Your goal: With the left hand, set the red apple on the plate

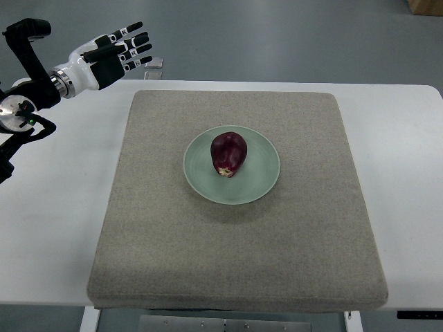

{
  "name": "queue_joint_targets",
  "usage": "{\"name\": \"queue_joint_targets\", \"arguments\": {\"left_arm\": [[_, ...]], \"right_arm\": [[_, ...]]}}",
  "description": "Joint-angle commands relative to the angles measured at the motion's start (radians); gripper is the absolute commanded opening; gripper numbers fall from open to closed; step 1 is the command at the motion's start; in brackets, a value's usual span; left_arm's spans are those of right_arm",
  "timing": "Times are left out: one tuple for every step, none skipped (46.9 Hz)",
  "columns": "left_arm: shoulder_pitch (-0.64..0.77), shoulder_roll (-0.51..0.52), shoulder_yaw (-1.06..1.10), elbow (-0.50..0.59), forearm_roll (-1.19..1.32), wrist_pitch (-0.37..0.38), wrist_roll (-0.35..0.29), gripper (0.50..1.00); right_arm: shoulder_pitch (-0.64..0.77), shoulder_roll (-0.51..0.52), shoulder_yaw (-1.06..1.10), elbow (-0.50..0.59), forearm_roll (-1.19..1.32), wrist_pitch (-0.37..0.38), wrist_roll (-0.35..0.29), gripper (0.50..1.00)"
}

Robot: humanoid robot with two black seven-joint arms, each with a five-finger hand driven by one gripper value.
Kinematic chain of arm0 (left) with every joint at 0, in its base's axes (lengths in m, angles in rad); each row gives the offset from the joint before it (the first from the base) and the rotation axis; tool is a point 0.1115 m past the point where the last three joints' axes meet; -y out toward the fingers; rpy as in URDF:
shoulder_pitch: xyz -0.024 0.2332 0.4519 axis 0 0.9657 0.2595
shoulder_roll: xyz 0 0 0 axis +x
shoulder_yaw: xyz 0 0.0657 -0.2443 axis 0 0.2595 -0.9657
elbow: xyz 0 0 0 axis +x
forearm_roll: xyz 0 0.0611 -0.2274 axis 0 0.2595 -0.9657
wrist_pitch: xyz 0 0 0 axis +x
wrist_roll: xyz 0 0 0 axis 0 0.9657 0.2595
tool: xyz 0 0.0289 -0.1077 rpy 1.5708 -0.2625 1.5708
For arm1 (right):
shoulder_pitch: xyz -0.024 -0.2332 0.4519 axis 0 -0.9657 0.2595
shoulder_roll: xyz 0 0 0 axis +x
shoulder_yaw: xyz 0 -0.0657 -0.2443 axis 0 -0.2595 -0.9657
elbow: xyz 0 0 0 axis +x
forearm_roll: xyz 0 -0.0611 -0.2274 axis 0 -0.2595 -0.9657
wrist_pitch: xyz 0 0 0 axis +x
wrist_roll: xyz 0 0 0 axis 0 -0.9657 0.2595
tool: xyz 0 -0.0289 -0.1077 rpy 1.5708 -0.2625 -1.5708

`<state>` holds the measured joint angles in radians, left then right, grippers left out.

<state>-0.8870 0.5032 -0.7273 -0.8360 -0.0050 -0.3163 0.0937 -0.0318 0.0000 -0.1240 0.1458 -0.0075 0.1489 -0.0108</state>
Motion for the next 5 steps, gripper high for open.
{"name": "queue_joint_targets", "arguments": {"left_arm": [[0.013, 0.000, -0.004, 0.000, -0.003, -0.001, 0.000, 0.999], [0.013, 0.000, -0.004, 0.000, -0.004, -0.001, 0.001, 0.999], [0.014, 0.000, -0.009, 0.000, -0.006, -0.001, 0.000, 0.999], [0.014, 0.000, -0.012, 0.000, -0.009, -0.001, 0.001, 0.999], [0.014, 0.000, -0.015, 0.000, -0.009, -0.001, 0.001, 0.999]], "right_arm": [[0.000, 0.000, 0.001, 0.000, -0.002, 0.000, 0.000, 0.964], [0.000, 0.000, 0.001, 0.000, -0.002, 0.000, 0.000, 0.964], [0.000, 0.000, 0.001, 0.000, -0.003, -0.002, 0.000, 0.964], [0.000, 0.000, 0.001, 0.000, -0.003, 0.000, 0.000, 0.964], [0.001, 0.000, 0.001, 0.000, -0.003, -0.002, 0.000, 0.964]]}}
